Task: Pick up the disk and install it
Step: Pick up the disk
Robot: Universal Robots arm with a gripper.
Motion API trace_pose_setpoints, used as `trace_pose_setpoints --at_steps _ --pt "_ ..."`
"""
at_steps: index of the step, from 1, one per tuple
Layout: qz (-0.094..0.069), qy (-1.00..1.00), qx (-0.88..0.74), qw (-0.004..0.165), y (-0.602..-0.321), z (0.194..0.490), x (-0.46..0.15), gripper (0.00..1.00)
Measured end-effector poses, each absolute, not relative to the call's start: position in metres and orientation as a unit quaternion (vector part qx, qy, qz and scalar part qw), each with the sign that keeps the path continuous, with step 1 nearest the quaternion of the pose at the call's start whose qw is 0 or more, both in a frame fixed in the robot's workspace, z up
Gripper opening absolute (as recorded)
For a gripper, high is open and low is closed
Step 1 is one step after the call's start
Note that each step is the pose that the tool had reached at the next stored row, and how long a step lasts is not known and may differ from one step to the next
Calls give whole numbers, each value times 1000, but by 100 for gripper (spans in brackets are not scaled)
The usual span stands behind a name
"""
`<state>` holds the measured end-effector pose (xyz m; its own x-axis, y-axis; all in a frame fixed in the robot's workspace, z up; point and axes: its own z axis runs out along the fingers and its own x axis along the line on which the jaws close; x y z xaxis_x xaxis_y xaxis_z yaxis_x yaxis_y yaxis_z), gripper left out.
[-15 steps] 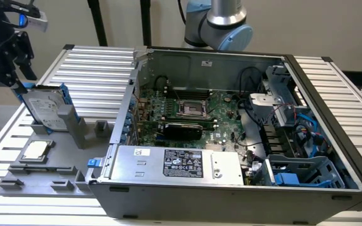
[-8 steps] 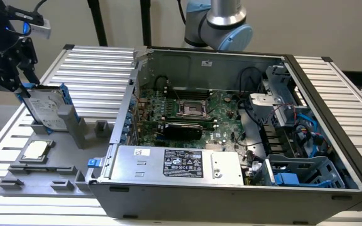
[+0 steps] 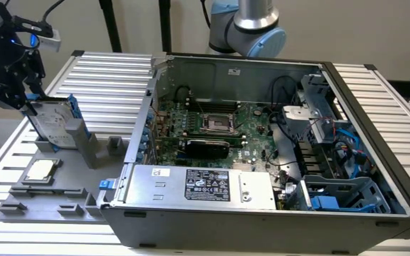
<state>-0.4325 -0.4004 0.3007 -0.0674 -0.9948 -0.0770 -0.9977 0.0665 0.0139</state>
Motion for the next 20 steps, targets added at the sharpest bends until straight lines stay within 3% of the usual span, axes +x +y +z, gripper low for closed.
trace_pose_setpoints --at_steps 10,20 --pt "39 720 -692 14 -398 294 -432 50" --pt "12 718 -696 -13 -383 291 -433 50"
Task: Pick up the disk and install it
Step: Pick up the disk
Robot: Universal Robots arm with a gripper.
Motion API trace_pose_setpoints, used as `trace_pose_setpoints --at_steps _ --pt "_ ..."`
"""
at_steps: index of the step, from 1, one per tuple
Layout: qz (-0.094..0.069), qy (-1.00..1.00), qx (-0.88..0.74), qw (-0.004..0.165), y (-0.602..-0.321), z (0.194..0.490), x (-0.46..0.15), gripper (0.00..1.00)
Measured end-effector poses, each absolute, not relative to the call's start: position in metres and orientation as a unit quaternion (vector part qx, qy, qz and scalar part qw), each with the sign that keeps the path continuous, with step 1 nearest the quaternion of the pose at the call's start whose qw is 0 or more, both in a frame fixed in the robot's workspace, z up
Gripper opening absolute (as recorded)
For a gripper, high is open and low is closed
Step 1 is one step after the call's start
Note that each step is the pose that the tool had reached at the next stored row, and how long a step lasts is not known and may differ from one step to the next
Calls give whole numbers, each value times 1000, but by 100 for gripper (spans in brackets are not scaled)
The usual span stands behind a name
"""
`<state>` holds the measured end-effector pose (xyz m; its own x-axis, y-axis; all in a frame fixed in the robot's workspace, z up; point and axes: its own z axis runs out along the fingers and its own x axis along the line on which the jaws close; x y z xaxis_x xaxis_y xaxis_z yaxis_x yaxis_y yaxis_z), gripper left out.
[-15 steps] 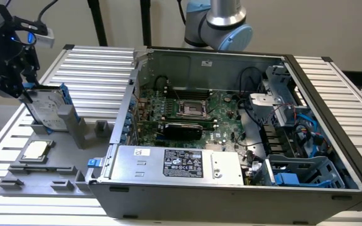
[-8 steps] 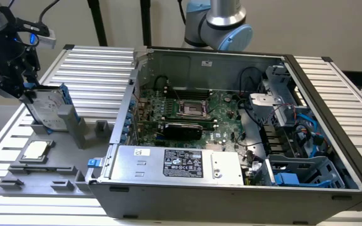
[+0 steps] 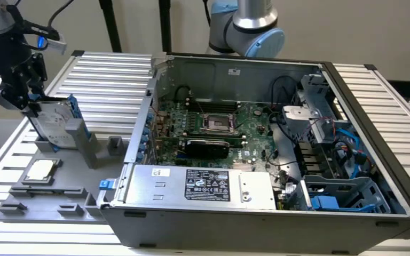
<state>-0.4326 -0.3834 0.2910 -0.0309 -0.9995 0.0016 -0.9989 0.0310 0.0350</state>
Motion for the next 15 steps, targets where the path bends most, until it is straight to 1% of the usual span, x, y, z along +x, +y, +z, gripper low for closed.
trace_pose_setpoints --at_steps 2,6,15 --pt "-9 -717 697 14 -383 291 -433 50" --pt "0 -717 697 5 -383 290 -433 50" --pt "0 -717 698 5 -383 288 -436 50"
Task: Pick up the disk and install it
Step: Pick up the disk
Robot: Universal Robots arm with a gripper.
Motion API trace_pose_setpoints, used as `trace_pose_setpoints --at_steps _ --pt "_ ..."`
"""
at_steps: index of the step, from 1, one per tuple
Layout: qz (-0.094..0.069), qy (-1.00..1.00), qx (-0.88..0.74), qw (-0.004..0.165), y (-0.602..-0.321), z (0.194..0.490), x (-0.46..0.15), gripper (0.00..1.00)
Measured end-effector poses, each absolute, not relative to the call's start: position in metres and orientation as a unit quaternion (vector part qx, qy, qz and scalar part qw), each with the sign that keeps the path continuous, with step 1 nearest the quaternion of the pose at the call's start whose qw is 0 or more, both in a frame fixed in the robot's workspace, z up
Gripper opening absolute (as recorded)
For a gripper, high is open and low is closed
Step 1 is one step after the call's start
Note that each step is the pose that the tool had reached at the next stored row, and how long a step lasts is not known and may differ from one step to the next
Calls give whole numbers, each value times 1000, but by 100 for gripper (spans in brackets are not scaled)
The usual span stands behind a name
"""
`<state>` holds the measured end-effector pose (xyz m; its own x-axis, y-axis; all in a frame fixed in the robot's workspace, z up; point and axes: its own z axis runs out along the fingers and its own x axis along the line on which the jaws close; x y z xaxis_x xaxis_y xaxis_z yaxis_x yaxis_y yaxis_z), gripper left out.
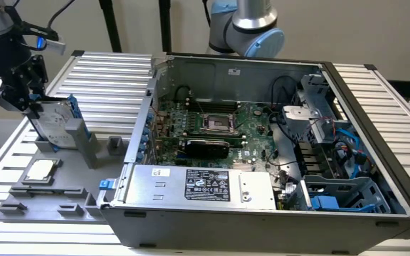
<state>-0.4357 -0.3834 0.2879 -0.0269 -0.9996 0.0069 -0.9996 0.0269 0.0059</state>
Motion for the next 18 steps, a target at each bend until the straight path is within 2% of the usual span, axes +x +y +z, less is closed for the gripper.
trace_pose_setpoints --at_steps 5,6,11,12,18 --pt "0 -717 698 4 -383 288 -436 48" --pt "0 -717 698 5 -383 288 -436 41" --pt "0 -717 698 5 -383 288 -437 39" --pt "0 -717 698 5 -383 288 -437 33" --pt "0 -717 697 5 -385 288 -437 33"
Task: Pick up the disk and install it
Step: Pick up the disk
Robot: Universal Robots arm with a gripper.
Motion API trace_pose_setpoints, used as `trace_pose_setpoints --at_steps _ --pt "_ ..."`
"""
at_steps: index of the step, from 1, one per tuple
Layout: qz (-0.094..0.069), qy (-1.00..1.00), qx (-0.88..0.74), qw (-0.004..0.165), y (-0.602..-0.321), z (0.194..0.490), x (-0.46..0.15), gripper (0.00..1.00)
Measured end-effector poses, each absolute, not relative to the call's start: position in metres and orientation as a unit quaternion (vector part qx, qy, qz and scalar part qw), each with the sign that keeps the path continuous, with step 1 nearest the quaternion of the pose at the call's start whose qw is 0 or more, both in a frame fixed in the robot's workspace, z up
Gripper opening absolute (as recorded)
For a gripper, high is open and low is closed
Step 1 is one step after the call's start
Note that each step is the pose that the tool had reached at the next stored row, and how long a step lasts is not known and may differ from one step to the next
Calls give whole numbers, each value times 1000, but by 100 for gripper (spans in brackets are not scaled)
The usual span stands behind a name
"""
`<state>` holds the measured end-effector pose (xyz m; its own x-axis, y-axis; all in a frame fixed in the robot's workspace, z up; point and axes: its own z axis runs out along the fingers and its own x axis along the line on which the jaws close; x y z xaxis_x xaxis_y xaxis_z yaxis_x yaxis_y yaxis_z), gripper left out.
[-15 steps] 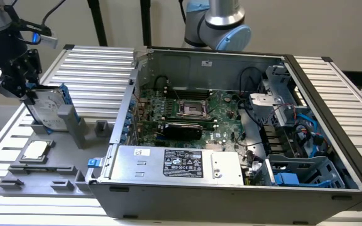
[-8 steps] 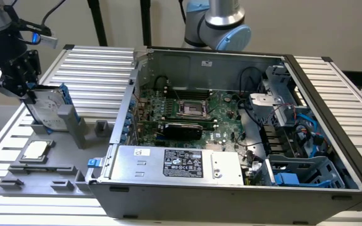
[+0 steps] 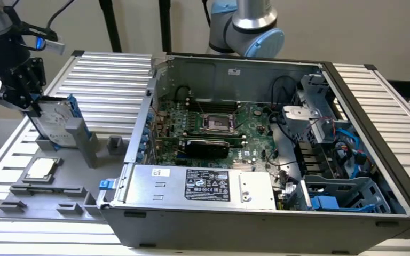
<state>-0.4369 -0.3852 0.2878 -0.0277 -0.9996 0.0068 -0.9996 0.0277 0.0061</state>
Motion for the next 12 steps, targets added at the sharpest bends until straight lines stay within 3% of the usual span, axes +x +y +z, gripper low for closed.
trace_pose_setpoints --at_steps 12 --pt "0 -719 695 5 -392 288 -437 33"
